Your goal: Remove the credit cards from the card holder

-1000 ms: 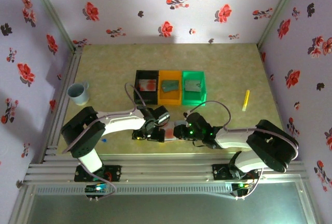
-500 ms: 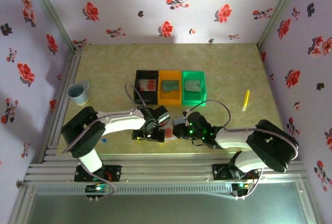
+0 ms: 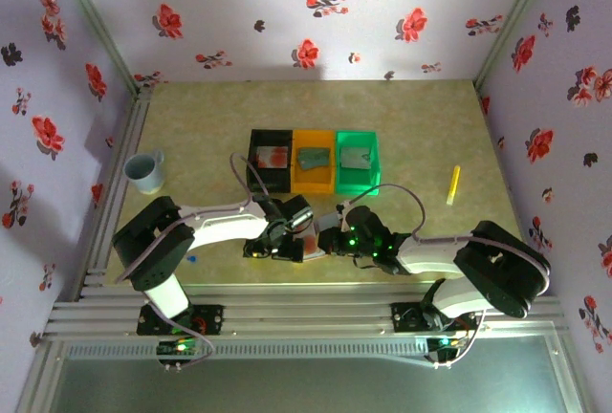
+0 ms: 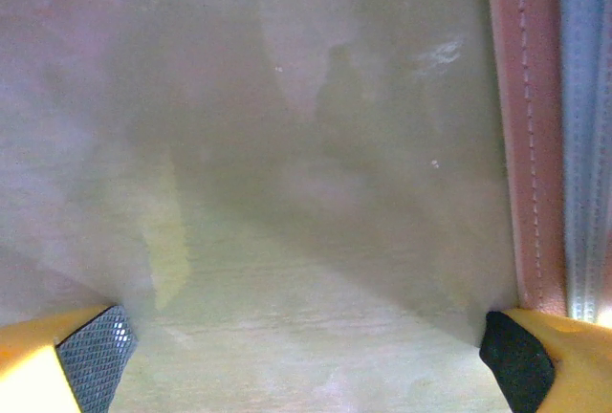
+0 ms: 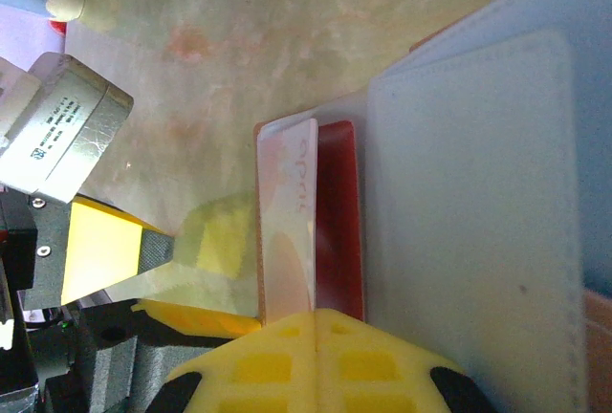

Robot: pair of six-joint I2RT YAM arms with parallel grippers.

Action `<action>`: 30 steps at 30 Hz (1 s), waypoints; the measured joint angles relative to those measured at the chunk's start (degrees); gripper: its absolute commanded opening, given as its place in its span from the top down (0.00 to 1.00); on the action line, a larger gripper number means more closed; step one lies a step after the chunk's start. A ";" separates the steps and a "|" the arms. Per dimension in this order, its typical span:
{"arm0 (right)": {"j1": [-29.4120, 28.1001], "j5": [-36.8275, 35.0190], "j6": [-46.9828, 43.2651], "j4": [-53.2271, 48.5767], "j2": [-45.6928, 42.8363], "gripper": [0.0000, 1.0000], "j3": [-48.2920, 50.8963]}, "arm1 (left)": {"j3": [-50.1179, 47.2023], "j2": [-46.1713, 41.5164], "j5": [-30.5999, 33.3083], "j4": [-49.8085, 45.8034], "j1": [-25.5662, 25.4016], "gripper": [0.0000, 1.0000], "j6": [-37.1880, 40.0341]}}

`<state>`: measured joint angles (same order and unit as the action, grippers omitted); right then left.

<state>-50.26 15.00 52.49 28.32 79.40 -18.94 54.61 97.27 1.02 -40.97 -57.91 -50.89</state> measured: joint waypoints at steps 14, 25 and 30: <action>-0.26 -0.74 -1.62 -5.20 -6.82 1.00 0.76 | 0.00 0.02 0.00 0.00 0.00 0.00 -0.02; -0.33 -3.23 -2.69 -10.95 -11.91 1.00 1.44 | 0.04 0.17 0.00 -0.09 -0.02 0.00 -0.02; -0.31 -4.13 -2.97 -12.07 -13.55 1.00 1.92 | 0.35 0.28 0.00 -0.24 -0.02 0.00 -0.02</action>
<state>-50.57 10.87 49.52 16.25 65.84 -17.02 54.96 97.56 1.02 -41.21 -57.93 -50.92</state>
